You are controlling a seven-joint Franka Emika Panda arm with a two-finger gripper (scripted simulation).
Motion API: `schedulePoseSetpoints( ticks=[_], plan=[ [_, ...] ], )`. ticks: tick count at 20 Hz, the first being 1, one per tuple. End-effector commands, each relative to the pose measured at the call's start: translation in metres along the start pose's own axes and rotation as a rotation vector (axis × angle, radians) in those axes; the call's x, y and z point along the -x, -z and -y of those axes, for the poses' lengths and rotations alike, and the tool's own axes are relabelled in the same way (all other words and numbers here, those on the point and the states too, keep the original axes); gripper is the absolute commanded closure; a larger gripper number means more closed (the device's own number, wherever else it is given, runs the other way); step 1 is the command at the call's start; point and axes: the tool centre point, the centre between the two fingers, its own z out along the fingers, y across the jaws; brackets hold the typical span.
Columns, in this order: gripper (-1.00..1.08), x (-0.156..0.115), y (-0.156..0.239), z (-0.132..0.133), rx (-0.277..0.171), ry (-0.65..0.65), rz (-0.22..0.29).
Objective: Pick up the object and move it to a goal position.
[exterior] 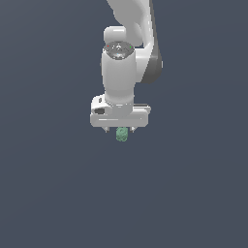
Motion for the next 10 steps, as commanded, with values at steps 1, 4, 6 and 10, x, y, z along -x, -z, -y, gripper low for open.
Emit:
schedulePoseSetpoints(
  ticks=[1,4,6,10],
  plan=[
    [-0.92,0.001,-0.001,0.000,0.000,-0.001,0.000],
    [-0.92,0.005,-0.006,0.001,-0.001,-0.006,0.004],
    [-0.92,0.009,-0.012,0.001,-0.003,-0.012,0.007],
    [-0.92,0.022,-0.029,0.003,-0.007,-0.030,0.018]
  ],
)
